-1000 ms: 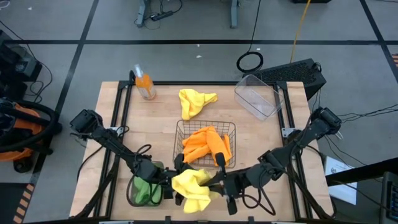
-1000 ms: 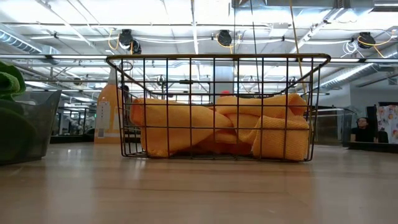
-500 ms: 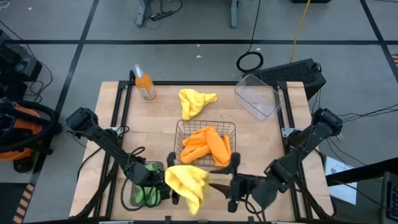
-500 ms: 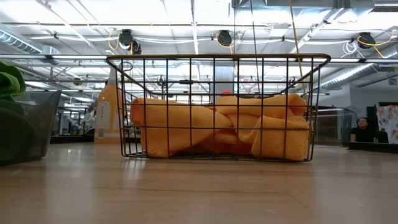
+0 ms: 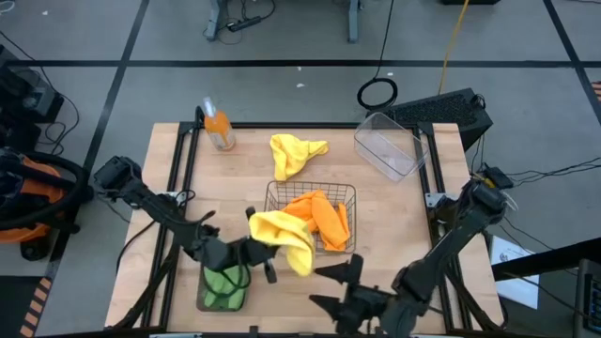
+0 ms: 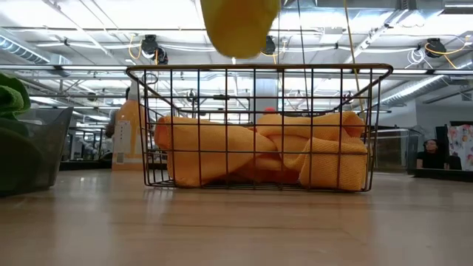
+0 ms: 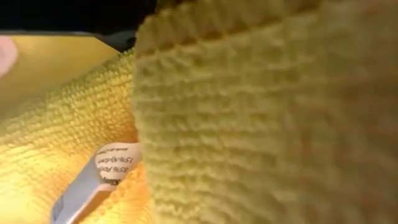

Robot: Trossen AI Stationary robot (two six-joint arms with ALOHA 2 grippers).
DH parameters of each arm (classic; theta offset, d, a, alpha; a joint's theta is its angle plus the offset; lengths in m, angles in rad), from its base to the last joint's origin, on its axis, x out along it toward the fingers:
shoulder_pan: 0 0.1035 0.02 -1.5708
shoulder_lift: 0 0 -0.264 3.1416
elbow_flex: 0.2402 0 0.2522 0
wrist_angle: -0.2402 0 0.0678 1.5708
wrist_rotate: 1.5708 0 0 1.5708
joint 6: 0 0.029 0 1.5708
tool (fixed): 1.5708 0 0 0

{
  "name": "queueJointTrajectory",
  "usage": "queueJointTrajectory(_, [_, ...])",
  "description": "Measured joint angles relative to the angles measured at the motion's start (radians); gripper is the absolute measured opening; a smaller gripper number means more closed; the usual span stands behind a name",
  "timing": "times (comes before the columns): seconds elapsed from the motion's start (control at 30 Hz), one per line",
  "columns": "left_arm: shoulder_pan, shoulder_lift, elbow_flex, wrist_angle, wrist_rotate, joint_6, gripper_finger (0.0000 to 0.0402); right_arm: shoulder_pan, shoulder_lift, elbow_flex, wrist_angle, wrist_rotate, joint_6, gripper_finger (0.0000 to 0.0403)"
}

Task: Sort microfiber towel by color & place in baskets
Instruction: Put the right yellow microfiber towel into the transparent bin

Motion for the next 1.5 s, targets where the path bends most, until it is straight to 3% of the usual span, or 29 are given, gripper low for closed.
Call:
queueJointTrajectory(0.2, [0.046,-0.001,0.000,-0.071,-0.003,-0.115,0.0010,-0.028,0.092,0.000,0.373,0.001,-0.410,0.0392])
queueJointTrajectory(0.4, [0.062,-0.001,0.000,-0.114,0.001,-0.164,0.0010,-0.093,0.107,0.000,0.430,0.043,-0.571,0.0398])
queueJointTrajectory(0.53, [0.062,-0.001,0.000,-0.114,0.072,-0.171,0.0010,-0.141,0.107,0.000,0.404,0.102,-0.599,0.0398])
queueJointTrajectory(0.77, [0.050,-0.001,0.000,-0.111,0.244,-0.169,0.0011,-0.191,0.107,0.000,0.364,0.191,-0.529,0.0398])
queueJointTrajectory(1.23, [0.025,-0.026,0.000,-0.111,0.348,-0.164,0.0024,-0.194,0.107,0.000,0.100,0.231,-0.194,0.0388])
queueJointTrajectory(1.33, [0.025,-0.026,0.000,-0.118,0.352,-0.163,0.0024,-0.193,0.107,0.000,0.097,0.231,-0.166,0.0360])
queueJointTrajectory(1.5, [0.024,-0.026,0.000,-0.129,0.352,-0.144,0.0025,-0.190,0.107,0.000,0.084,0.231,-0.120,0.0259])
